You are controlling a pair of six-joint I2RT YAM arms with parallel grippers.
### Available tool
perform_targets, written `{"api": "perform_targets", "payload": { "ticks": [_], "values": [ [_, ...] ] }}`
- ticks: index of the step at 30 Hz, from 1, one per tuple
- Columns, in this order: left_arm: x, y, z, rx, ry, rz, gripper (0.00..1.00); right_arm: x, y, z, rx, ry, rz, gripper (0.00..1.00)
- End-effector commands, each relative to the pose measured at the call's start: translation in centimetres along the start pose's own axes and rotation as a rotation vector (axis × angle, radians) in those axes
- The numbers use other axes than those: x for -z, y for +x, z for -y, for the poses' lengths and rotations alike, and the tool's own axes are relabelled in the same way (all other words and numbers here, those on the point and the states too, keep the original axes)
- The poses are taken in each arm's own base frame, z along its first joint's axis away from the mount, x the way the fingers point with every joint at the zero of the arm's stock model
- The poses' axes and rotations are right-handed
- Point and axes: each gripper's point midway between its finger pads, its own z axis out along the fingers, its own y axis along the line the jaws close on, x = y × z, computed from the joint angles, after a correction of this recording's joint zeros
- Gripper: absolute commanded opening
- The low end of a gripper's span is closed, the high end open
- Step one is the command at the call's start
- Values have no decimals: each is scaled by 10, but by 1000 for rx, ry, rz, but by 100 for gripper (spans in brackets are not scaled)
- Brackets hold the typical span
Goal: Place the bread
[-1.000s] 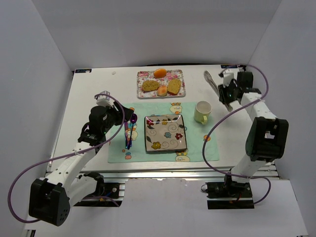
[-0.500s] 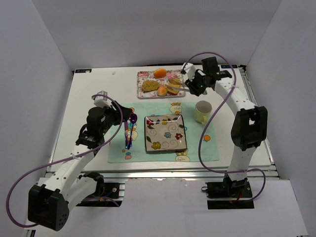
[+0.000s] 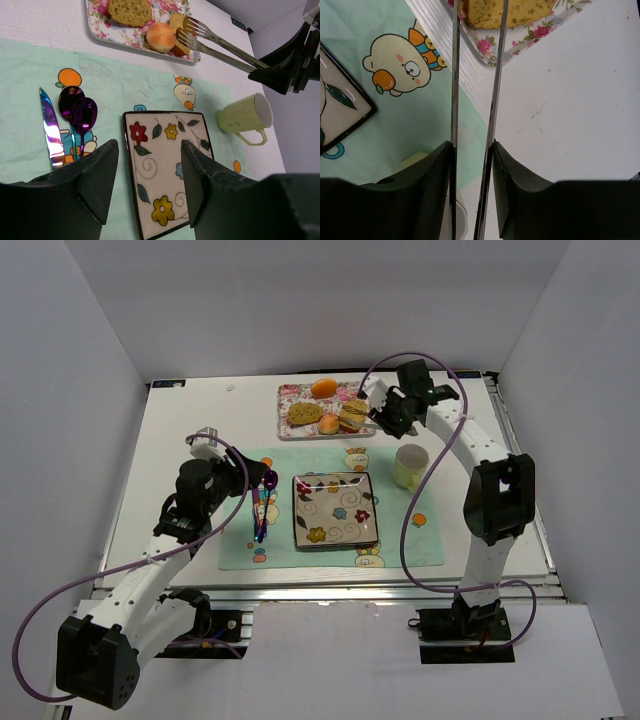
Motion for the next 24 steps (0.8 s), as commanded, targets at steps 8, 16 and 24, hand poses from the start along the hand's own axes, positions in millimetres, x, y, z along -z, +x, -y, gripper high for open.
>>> {"api": "perform_targets", "payload": {
  "ticks": [8, 16, 24],
  "values": [
    [2, -5, 1, -1, 4, 22, 63, 29, 0, -3, 21, 37, 5, 42],
    [2, -6, 1, -6, 2, 21, 63, 25, 2, -5, 11, 28, -1, 42],
    [3, -9, 2, -6, 1, 26, 63, 8, 2, 5, 32, 58, -35, 36]
  ]
}}
